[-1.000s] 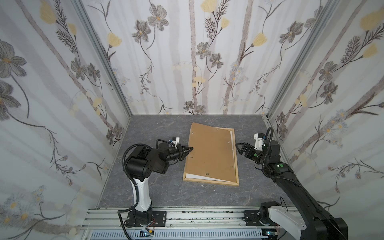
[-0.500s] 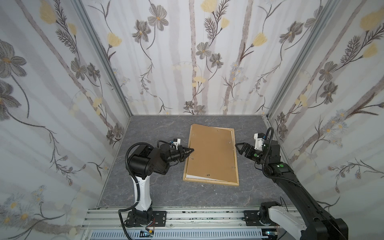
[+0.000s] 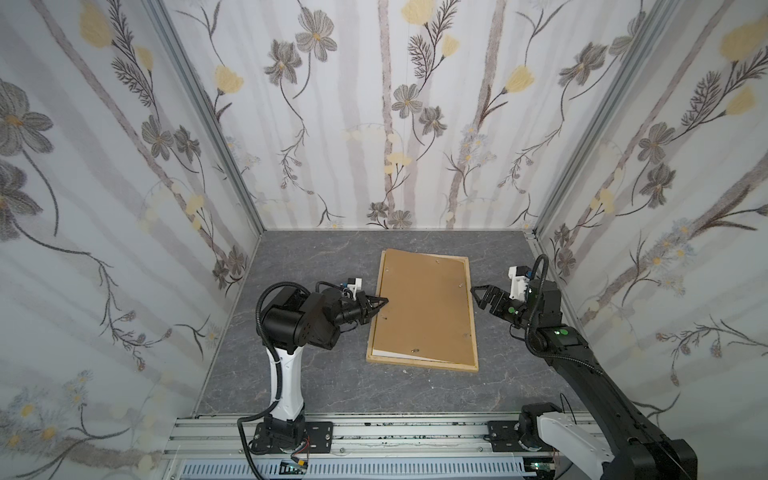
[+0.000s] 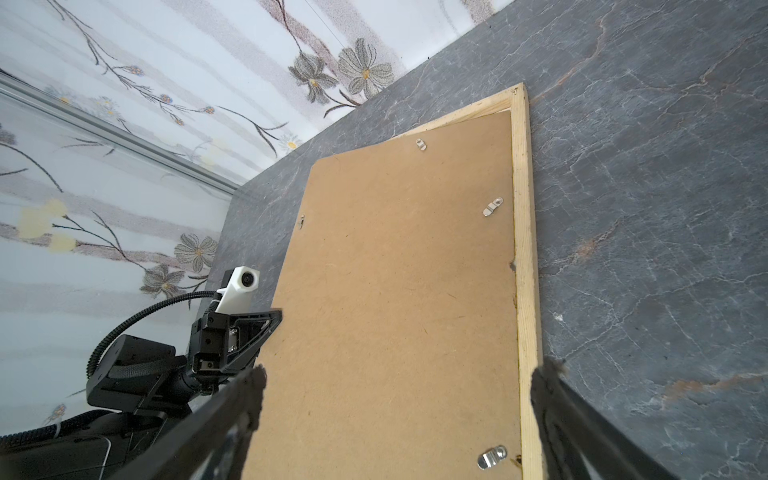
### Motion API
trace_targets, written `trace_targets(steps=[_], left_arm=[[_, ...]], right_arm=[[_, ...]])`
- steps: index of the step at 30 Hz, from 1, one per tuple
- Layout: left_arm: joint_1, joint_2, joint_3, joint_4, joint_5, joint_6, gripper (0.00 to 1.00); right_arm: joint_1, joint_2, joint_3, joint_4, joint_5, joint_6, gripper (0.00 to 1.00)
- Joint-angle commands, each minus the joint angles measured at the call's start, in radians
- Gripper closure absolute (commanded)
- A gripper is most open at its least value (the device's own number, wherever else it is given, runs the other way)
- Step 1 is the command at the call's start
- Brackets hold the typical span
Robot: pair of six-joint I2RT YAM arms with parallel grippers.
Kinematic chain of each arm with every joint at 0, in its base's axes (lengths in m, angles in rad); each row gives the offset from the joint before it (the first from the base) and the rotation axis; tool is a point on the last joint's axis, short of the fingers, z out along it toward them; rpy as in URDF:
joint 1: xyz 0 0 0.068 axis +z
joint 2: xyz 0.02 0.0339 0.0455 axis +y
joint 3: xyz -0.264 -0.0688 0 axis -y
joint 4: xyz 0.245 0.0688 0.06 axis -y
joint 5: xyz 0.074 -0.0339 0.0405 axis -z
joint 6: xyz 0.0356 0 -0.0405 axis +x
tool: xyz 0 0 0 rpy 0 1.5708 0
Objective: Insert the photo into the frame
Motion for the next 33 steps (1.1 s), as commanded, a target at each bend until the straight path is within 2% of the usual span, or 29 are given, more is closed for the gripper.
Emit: trace_targets(steps=[1, 4, 13, 25, 33], left_arm=[[-0.002, -0.018, 0.021, -0.049, 0.033, 0.069, 1.00], [-0.002, -0.025, 0.041, -0.127, 0.028, 0.116, 1.00], [-0.002, -0.016, 0.036, -0.126, 0.013, 0.112, 1.00], [-0.002, -0.039, 0.081, -0.265, -0.006, 0.193, 1.00], [-0.002, -0.034, 0.112, -0.296, -0.006, 0.212, 1.00]], right_arm=[[0.001, -0.002, -0.001, 0.037, -0.014, 0.005, 0.00], [0.001, -0.001, 0.004, 0.038, -0.015, 0.006, 0.00], [0.000, 0.004, 0.016, 0.040, -0.021, 0.006, 0.00], [0.001, 0.014, 0.022, 0.046, -0.025, 0.006, 0.00], [0.001, 0.018, 0.017, 0.049, -0.030, 0.006, 0.00]])
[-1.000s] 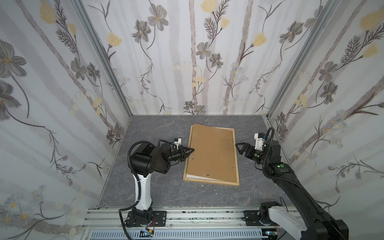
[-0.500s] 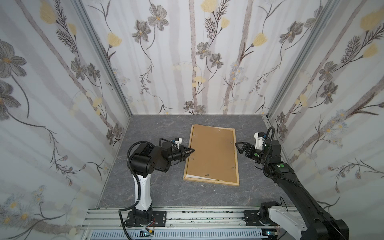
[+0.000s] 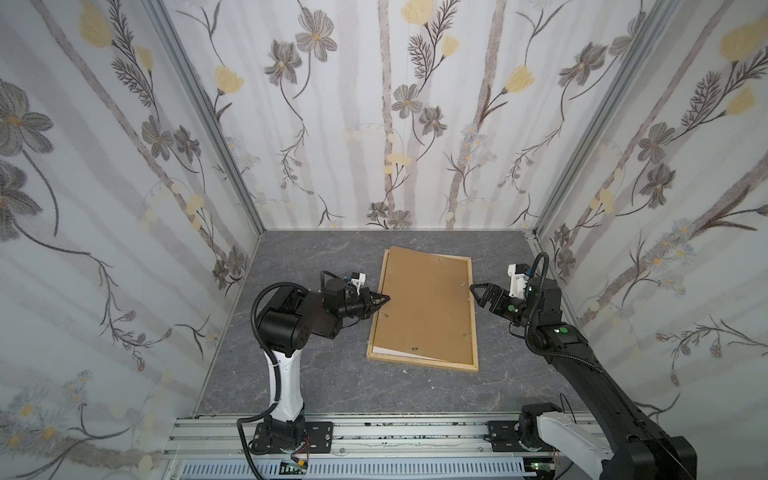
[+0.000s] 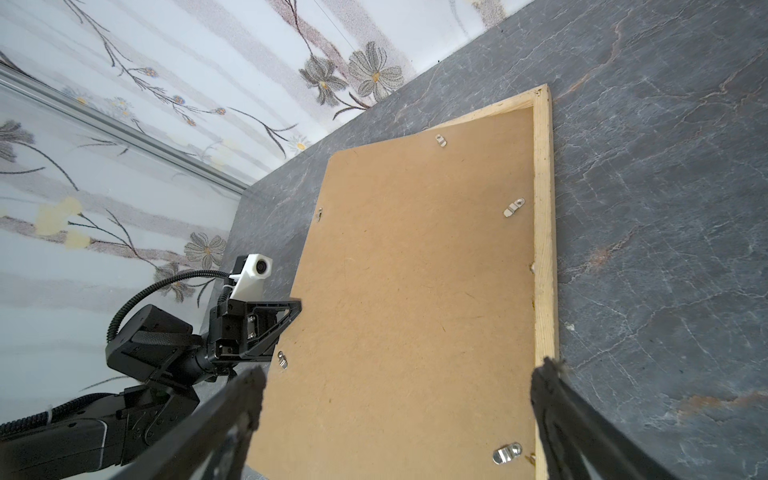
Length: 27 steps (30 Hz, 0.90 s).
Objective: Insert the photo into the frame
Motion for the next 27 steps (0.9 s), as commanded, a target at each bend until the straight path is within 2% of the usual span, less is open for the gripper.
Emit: trace_targets(steps=[1, 11, 15, 19, 23, 27], left_arm=[[-0.001, 0.001, 0.015, -0.008, -0.005, 0.020, 1.00], [-0.002, 0.023, 0.002, 0.033, -0.001, -0.002, 1.00], [-0.002, 0.001, -0.003, -0.022, -0.008, 0.032, 0.75], [-0.003, -0.037, 0.017, -0.146, -0.027, 0.088, 0.48], [-0.005, -0.095, 0.060, -0.334, -0.067, 0.190, 0.36], [-0.017, -0.126, 0.114, -0.491, -0.096, 0.271, 0.32]], right_arm=[[0.000, 0.003, 0.001, 0.036, -0.010, 0.006, 0.00], [0.000, 0.014, 0.001, 0.047, -0.012, 0.009, 0.00], [0.000, 0.014, -0.001, 0.048, -0.012, 0.011, 0.01], [0.001, 0.009, -0.001, 0.052, -0.018, 0.013, 0.00], [0.001, 0.003, 0.001, 0.052, -0.019, 0.017, 0.00], [0.000, 0.000, -0.007, 0.054, -0.022, 0.016, 0.00]])
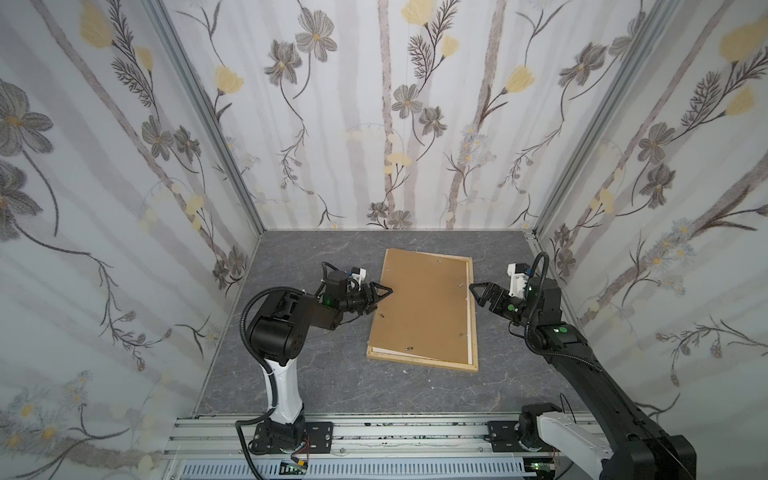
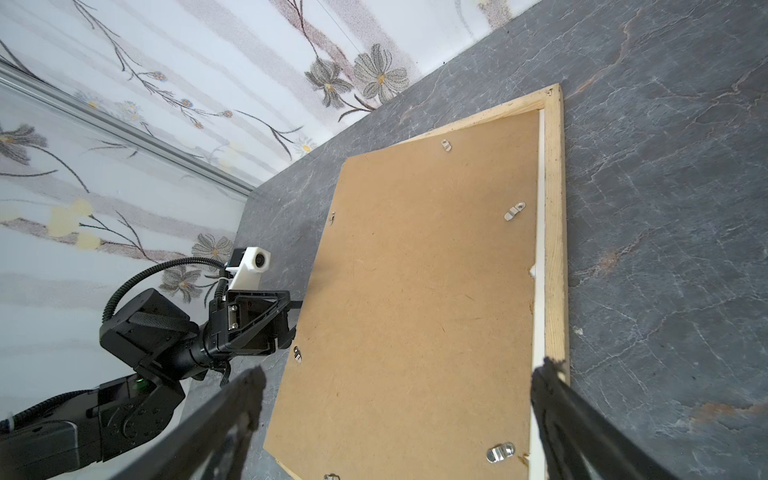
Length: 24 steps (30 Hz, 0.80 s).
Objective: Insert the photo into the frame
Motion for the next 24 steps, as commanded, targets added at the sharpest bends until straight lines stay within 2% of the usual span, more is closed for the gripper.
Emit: trace_targets(steps=[1, 8, 17, 24], left_arm=[[-0.010, -0.020, 0.038, -0.156, -0.030, 0.104, 0.32], [-0.046, 0.004, 0.105, -0.279, -0.053, 0.159, 0.30], [-0.065, -0.018, 0.155, -0.393, -0.102, 0.212, 0.18], [-0.098, -0.021, 0.235, -0.570, -0.155, 0.286, 0.08]], right_arm=[[0.001, -0.007, -0.007, 0.034, -0.012, 0.006, 0.01], [0.000, -0.018, -0.009, 0.026, -0.012, 0.006, 0.00], [0.000, -0.029, -0.015, 0.017, -0.003, 0.000, 0.00], [-0.001, -0.034, -0.015, 0.013, -0.001, -0.002, 0.00]])
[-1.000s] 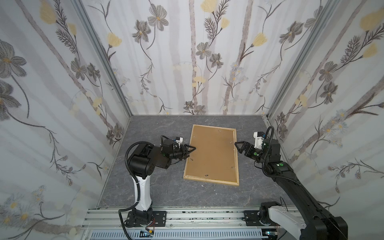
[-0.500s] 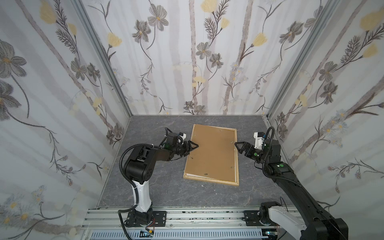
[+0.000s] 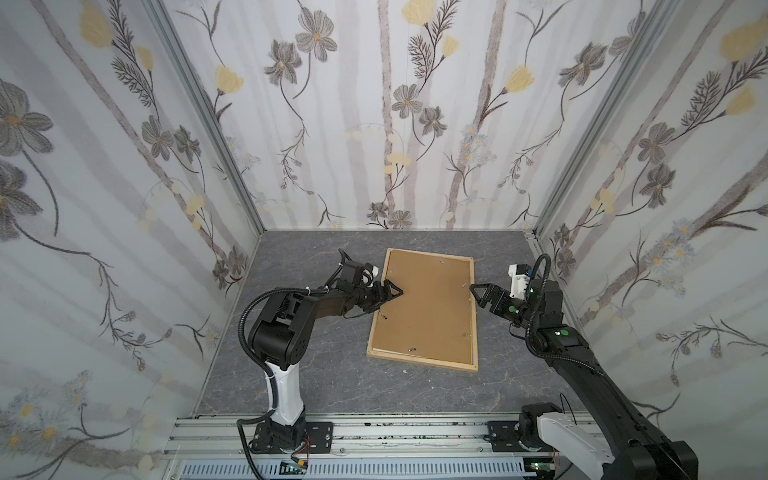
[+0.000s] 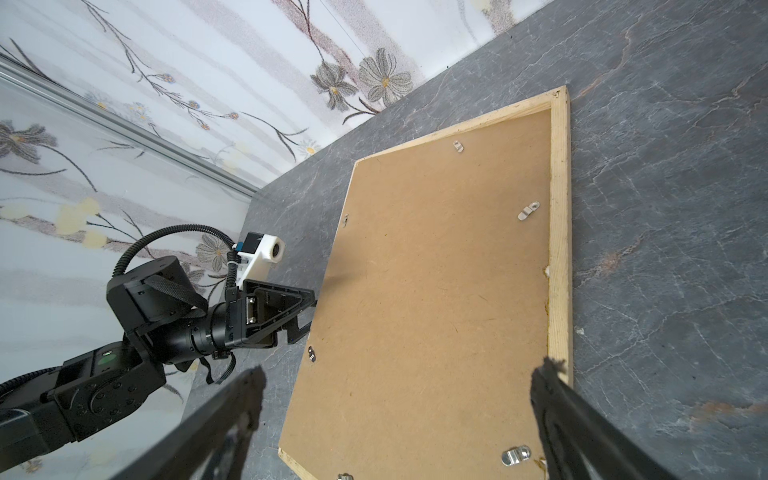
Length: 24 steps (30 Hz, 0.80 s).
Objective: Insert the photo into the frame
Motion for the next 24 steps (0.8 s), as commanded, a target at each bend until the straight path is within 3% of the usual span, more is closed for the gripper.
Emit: trace_targets(steps=[1, 24], left_arm=[[-0.015, -0.016, 0.037, -0.107, -0.041, 0.055, 0.02], [-0.081, -0.086, 0.329, -0.613, -0.318, 0.219, 0.00]], right_arm=[[0.000, -0.008, -0.002, 0.012, 0.003, -0.002, 0.00], [-0.002, -0.023, -0.002, 0.000, 0.009, -0.014, 0.00]])
